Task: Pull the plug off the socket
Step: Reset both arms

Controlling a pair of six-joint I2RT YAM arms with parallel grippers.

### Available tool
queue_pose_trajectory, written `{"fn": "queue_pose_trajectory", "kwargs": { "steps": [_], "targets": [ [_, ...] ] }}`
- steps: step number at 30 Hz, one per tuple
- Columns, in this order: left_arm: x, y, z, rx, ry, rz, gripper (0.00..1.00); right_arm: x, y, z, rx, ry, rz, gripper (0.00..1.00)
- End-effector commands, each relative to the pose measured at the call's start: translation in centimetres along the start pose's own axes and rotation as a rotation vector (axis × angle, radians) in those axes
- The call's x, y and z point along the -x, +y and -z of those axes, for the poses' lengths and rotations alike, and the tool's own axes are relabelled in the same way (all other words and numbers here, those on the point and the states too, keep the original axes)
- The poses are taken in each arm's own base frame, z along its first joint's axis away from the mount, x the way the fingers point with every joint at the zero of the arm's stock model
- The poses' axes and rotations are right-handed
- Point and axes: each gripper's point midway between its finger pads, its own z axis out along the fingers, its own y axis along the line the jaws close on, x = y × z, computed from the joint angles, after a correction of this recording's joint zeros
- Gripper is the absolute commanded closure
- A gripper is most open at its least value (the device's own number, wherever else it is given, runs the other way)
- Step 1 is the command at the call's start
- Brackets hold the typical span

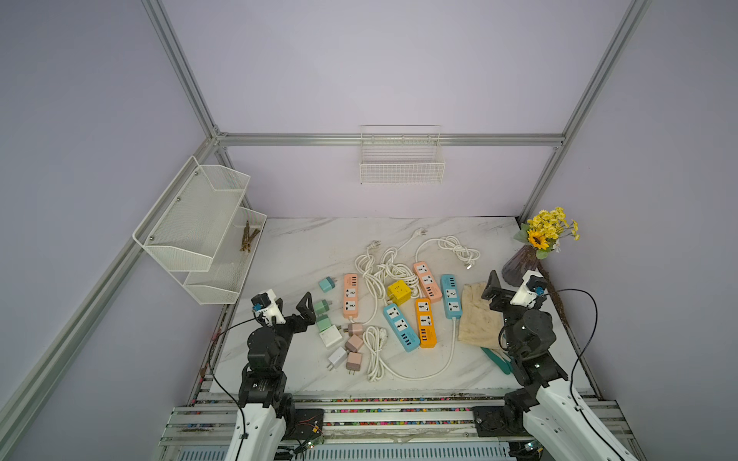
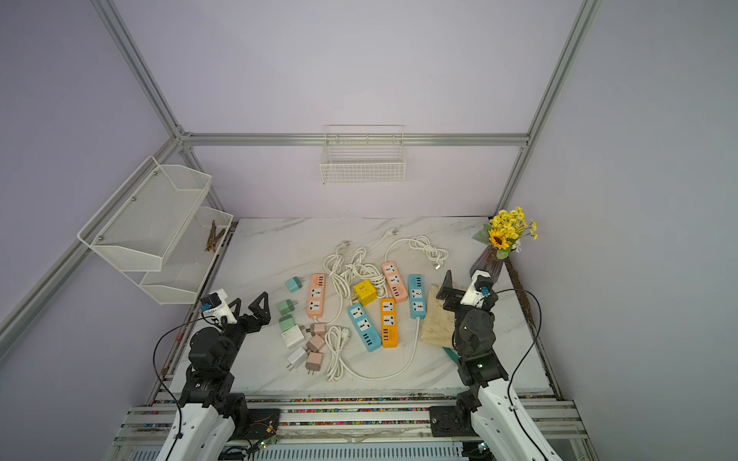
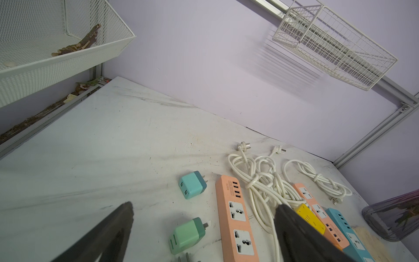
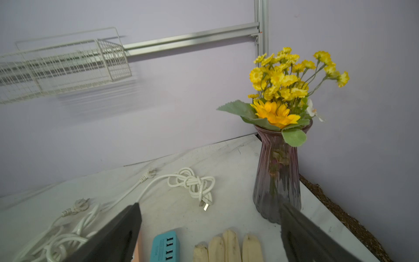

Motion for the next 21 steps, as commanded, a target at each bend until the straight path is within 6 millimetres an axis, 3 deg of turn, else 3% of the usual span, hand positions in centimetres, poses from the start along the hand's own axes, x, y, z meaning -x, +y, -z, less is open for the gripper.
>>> {"fn": "queue_pose_trajectory", "kwargs": {
  "steps": [1, 8, 11, 12, 14, 16, 18, 21],
  "targets": [
    [1.9, -0.6, 0.0, -0.004, -0.043, -0.034, 0.0, -1.8, -0.3, -1.0, 0.032, 0.011, -0.006, 0.01],
    [2.0, -0.2, -0.4, 0.022, -0.04, -0.08, 0.01, -7.6, -0.1, -5.3, 0.059, 0.075, -0.015, 0.01],
    [2.3, 0.7, -1.1, 0.076, -0.045, -0.137, 0.0, -8.5, 1.2, -6.7, 0.126, 0.052, 0.083, 0.01],
    [2.4, 1.3, -1.4, 0.111, -0.047, -0.153, 0.0, -10.6, 0.9, -7.6, 0.105, 0.127, 0.088, 0.01],
    [2.6, 2.0, -2.4, 0.153, -0.039, -0.225, 0.0, -10.2, 1.6, -7.6, 0.148, 0.033, 0.088, 0.0],
    [2.4, 3.0, -3.7, 0.204, -0.028, -0.317, 0.0, -11.1, 0.6, -8.4, 0.072, 0.166, 0.089, 0.0],
    [1.7, 4.0, -5.4, 0.242, -0.004, -0.387, 0.0, -10.9, 1.0, -8.4, 0.097, 0.09, 0.094, 0.0],
    [-1.0, 6.8, -8.7, 0.319, 0.086, -0.383, 0.0, -10.9, 1.5, -8.0, 0.116, 0.1, 0.116, 0.0]
  ]
}}
